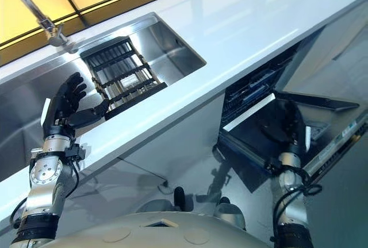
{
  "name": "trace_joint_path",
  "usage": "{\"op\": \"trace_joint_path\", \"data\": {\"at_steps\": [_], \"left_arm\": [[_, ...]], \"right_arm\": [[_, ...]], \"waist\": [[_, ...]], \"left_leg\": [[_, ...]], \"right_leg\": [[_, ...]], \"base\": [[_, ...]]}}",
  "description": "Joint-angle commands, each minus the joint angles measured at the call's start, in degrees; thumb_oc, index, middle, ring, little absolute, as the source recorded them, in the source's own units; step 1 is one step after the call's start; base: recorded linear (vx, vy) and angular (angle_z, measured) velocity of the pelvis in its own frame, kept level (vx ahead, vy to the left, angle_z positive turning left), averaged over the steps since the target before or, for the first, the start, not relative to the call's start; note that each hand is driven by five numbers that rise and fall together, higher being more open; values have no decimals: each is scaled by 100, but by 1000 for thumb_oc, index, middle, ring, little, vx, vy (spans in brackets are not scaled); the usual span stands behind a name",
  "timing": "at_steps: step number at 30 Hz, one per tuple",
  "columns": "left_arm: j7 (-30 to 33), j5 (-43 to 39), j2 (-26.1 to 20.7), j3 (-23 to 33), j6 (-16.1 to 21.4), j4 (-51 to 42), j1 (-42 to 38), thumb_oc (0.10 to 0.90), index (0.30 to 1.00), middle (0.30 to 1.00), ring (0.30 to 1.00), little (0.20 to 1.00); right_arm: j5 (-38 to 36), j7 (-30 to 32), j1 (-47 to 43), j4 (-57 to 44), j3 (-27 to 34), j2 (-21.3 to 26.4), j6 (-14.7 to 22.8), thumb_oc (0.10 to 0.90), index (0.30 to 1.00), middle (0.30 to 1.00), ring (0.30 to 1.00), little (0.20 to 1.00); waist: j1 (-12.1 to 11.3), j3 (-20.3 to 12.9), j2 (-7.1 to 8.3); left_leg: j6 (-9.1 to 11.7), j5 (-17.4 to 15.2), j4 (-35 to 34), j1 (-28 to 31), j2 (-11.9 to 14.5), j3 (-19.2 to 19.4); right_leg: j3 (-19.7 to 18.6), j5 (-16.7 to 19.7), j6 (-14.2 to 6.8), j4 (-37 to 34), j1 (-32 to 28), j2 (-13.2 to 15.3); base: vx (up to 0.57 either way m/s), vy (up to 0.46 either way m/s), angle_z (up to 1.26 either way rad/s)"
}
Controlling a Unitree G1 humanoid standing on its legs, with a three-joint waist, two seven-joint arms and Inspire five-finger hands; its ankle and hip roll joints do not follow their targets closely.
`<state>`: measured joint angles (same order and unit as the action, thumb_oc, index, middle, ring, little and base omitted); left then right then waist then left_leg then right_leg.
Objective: Pick up plates and place into dishwasher.
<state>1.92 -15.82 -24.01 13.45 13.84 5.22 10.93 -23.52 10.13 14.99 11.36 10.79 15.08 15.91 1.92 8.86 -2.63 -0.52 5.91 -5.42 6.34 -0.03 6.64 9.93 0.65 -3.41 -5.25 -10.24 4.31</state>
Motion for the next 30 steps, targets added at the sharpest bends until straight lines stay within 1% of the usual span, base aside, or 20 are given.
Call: {"op": "trace_joint_path", "data": {"at_steps": [1, 3, 4, 5, 7, 9, 10, 11, 13, 15, 18, 21, 25, 26, 28, 30], "left_arm": [[56, -138, -296, 123, 331, 66, -475, 800, 900, 900, 900, 900], [55, -179, -364, 114, 336, 189, -607, 800, 900, 900, 900, 900], [48, -185, -369, 113, 341, 205, -624, 800, 900, 900, 900, 900], [60, -217, -411, 107, 334, 255, -673, 800, 900, 900, 900, 900], [26, -292, -496, 108, 354, 348, -735, 800, 900, 900, 900, 900], [17, -344, -563, 88, 334, 361, -780, 800, 900, 900, 900, 900], [12, -352, -584, 79, 329, 368, -797, 800, 900, 900, 900, 900], [-18, -374, -627, 73, 314, 391, -837, 800, 900, 900, 900, 900], [-16, -403, -695, 37, 255, 399, -936, 800, 900, 900, 900, 900], [9, -421, -747, 14, 223, 406, -1031, 800, 900, 900, 900, 900], [141, -478, -837, 4, 353, 434, -1189, 800, 900, 900, 900, 900], [521, -463, -904, -42, 601, 406, -1365, 800, 900, 900, 900, 900], [932, -646, -842, -110, 907, 350, -1581, 800, 900, 900, 900, 900], [1092, -679, -817, -136, 1020, 298, -1671, 800, 900, 900, 900, 900], [1234, -707, -818, -157, 1084, 253, -1808, 800, 900, 900, 900, 900], [1305, -816, -848, -123, 1191, 227, -1973, 800, 900, 900, 900, 900]], "right_arm": [[211, 181, -604, -473, 215, 300, 556, 800, 900, 900, 900, 900], [461, 755, -741, -246, 420, 453, 635, 800, 900, 900, 900, 900], [512, 870, -758, -216, 437, 467, 646, 800, 900, 900, 900, 900], [563, 1196, -834, -94, 547, 561, 613, 800, 900, 900, 900, 900], [512, 1731, -930, 248, 826, 712, 595, 800, 900, 900, 900, 900], [266, 2001, -995, 501, 1033, 765, 613, 800, 900, 900, 900, 900], [165, 2021, -1010, 588, 1087, 772, 619, 800, 900, 900, 900, 900], [-148, 1960, -1040, 770, 1179, 782, 614, 800, 900, 900, 900, 900], [-511, 1790, -1092, 1008, 1247, 797, 503, 800, 900, 900, 900, 900], [-803, 1640, -1128, 1217, 1284, 819, 467, 800, 900, 900, 900, 900], [-1081, 1450, -1163, 1547, 1248, 840, 385, 800, 900, 900, 900, 900], [-1387, 1317, -1204, 1795, 1175, 970, 360, 800, 900, 900, 900, 900], [-1853, 1014, -1332, 2010, 1103, 1196, 416, 800, 900, 900, 900, 900], [-2123, 806, -1425, 2093, 1094, 1271, 440, 800, 900, 900, 900, 900], [-2476, 577, -1541, 2186, 1077, 1363, 466, 800, 900, 900, 900, 900], [-3050, 180, -1694, 2204, 1046, 1397, 420, 800, 900, 900, 900, 900]], "waist": [[132, -73, 32], [163, -60, 50], [163, -57, 49], [178, -54, 51], [194, -48, 47], [194, -34, 36], [188, -27, 33], [183, -17, 26], [175, 12, 10], [175, 45, -2], [186, 90, -19], [220, 202, -59], [262, 397, -202], [276, 528, -279], [286, 664, -347], [276, 877, -425]], "left_leg": [[-115, -914, 42, 398, -244, 296], [-108, -935, 42, 407, -225, 345], [-106, -936, 42, 407, -223, 352], [-104, -941, 42, 414, -215, 380], [-96, -956, 42, 427, -198, 429], [-98, -967, 42, 448, -177, 454], [-99, -971, 42, 456, -172, 457], [-102, -972, 44, 468, -158, 451], [-109, -961, 65, 465, -139, 414], [-105, -951, 89, 450, -115, 382], [-87, -940, 139, 416, -98, 323], [-30, -954, 340, 278, -88, 247], [53, -944, 630, -62, -105, 158], [91, -919, 730, -199, -112, 120], [129, -906, 884, -396, -108, 91], [171, -905, 1113, -679, -74, 79]], "right_leg": [[41, -220, -247, 335, 307, -124], [2, -233, -264, 357, 329, -140], [-3, -234, -265, 361, 333, -141], [-14, -242, -270, 376, 342, -148], [-28, -265, -280, 412, 355, -163], [-36, -303, -278, 479, 367, -172], [-39, -322, -277, 513, 374, -174], [-38, -360, -269, 583, 383, -183], [-53, -442, -242, 741, 425, -193], [-43, -522, -216, 903, 480, -200], [-15, -621, -166, 1108, 568, -214], [-13, -708, -81, 1291, 700, -222], [-46, -778, 43, 1494, 987, -205], [-65, -822, 108, 1569, 1085, -209], [-54, -886, 175, 1692, 1218, -190], [-9, -1000, 292, 1903, 1426, -161]], "base": [[-53, -40, -16], [-41, -40, -13], [-16, -30, -18], [-9, -35, -18], [3, -49, -12], [19, -58, -4], [32, -81, -4], [34, -87, -5], [34, -102, -5], [25, -102, -4], [52, -123, 1], [36, -110, 5], [-51, -41, 0], [-69, -43, 10], [-100, -57, 9], [-149, -107, 6]]}}
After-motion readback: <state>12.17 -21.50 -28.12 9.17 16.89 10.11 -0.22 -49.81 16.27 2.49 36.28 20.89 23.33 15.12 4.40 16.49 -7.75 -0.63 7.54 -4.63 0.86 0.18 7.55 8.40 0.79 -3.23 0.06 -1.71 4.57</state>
